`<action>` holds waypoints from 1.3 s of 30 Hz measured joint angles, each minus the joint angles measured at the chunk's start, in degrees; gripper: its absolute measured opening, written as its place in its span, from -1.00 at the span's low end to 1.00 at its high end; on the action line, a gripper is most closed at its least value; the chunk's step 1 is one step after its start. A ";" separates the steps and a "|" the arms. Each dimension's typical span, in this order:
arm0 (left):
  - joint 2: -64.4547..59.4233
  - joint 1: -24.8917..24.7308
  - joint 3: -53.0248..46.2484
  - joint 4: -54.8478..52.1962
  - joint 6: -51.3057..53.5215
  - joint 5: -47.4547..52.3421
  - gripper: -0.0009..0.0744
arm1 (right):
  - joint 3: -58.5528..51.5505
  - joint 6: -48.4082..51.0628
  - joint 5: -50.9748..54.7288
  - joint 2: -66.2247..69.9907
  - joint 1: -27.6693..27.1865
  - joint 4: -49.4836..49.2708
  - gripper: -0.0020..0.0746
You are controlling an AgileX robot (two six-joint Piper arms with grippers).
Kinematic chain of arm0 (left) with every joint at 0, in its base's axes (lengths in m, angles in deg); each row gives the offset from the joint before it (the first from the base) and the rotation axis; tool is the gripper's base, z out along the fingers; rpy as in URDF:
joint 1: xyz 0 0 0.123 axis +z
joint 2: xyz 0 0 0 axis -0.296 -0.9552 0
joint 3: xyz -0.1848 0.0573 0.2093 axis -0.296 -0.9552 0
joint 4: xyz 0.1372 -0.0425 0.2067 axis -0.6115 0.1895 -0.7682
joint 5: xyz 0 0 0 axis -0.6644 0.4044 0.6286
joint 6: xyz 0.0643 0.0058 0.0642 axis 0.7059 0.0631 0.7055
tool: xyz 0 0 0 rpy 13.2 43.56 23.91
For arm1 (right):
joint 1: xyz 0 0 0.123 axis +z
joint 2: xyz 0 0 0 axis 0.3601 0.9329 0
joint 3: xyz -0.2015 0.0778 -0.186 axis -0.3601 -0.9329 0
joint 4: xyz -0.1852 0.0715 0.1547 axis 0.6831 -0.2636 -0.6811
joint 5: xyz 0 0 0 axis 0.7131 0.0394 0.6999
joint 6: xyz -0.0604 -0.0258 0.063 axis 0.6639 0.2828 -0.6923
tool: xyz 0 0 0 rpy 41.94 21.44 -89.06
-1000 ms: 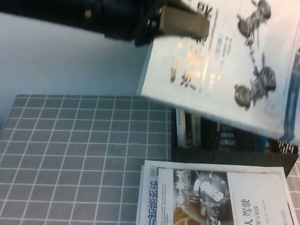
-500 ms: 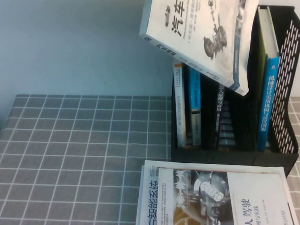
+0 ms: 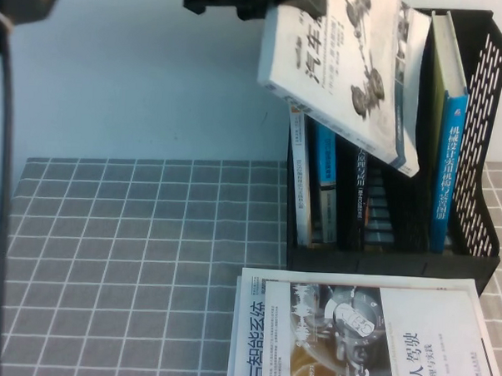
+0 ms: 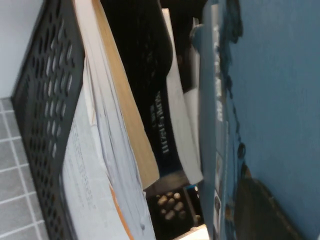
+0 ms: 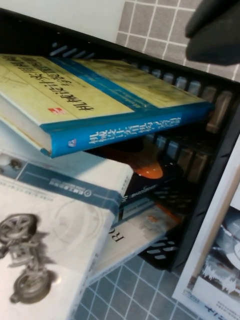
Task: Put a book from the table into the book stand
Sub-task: Place the book on the book shelf
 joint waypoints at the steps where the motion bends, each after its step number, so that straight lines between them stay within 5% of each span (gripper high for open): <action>1: -0.24 -1.11 0.00 -1.88 -0.58 -0.25 -0.67 | 0.00 0.00 0.15 0.00 0.00 0.00 -0.95; 13: -3.37 -12.36 0.00 -23.13 -7.14 1.37 -0.67 | 0.00 -0.23 3.36 0.00 0.00 0.00 -0.95; 39: -4.72 -16.59 1.21 -36.14 -20.55 -2.61 -0.68 | -1.02 -0.23 4.43 0.02 0.00 -1.96 -0.95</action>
